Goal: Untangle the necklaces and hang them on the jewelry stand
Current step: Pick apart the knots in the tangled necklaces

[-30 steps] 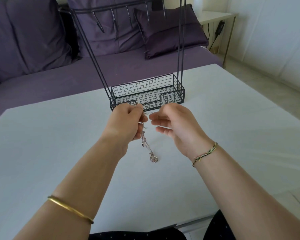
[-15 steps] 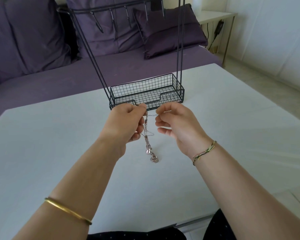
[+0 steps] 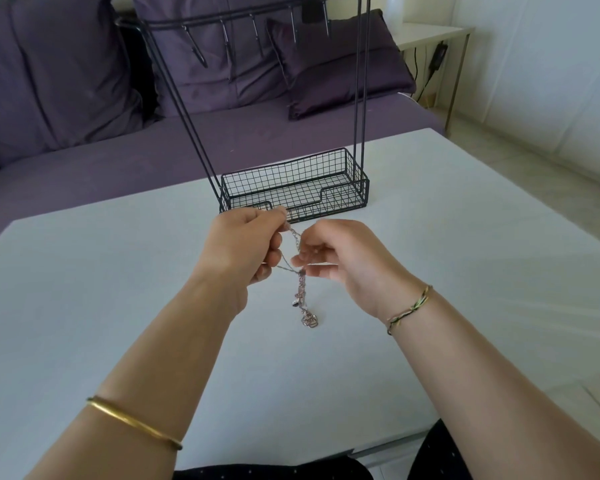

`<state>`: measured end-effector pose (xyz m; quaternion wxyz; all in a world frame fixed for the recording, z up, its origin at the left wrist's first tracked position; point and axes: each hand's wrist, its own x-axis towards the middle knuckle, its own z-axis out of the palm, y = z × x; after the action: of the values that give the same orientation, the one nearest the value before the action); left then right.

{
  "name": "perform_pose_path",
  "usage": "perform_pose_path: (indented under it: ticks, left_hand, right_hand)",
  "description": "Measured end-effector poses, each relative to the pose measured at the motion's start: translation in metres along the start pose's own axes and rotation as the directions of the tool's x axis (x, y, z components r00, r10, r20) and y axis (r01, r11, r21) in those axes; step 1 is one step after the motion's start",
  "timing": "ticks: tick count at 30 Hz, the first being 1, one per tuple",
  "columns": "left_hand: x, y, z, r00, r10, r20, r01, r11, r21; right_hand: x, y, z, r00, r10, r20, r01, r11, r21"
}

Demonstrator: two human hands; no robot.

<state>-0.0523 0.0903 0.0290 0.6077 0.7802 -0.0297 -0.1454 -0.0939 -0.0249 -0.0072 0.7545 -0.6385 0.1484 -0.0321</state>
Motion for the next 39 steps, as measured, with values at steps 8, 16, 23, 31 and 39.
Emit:
perform_pose_path:
  ticks: [8,16,23,31,39]
  left_hand:
    - [-0.0010,0.0012,0.0002,0.999,-0.052,0.002,0.052,0.999,-0.014]
    - [0.0009,0.0019,-0.0001,0.996,-0.085,0.012,0.086,0.996,-0.028]
    - [0.0005,0.0017,0.0014,0.995,-0.099,0.015,0.099,0.994,-0.044]
    - [-0.0006,0.0014,-0.0011,0.994,-0.103,0.023,0.104,0.993,-0.058]
    - [0.0007,-0.0024,-0.0040,0.998,-0.059,0.019,0.057,0.997,0.059]
  right_hand:
    - [-0.0002,-0.0013,-0.0030,0.996,0.087,0.024,-0.090,0.942,0.323]
    - [0.0006,-0.0010,-0.0034,0.997,0.074,0.027,-0.079,0.941,0.330]
    - [0.0011,-0.0010,-0.0020,0.998,0.061,0.030,-0.067,0.950,0.305]
    - [0.0024,0.0013,-0.0048,0.999,0.027,-0.029,-0.017,0.949,0.315]
    - [0.0034,0.0037,-0.0081,0.997,-0.013,-0.075,0.024,0.989,0.148]
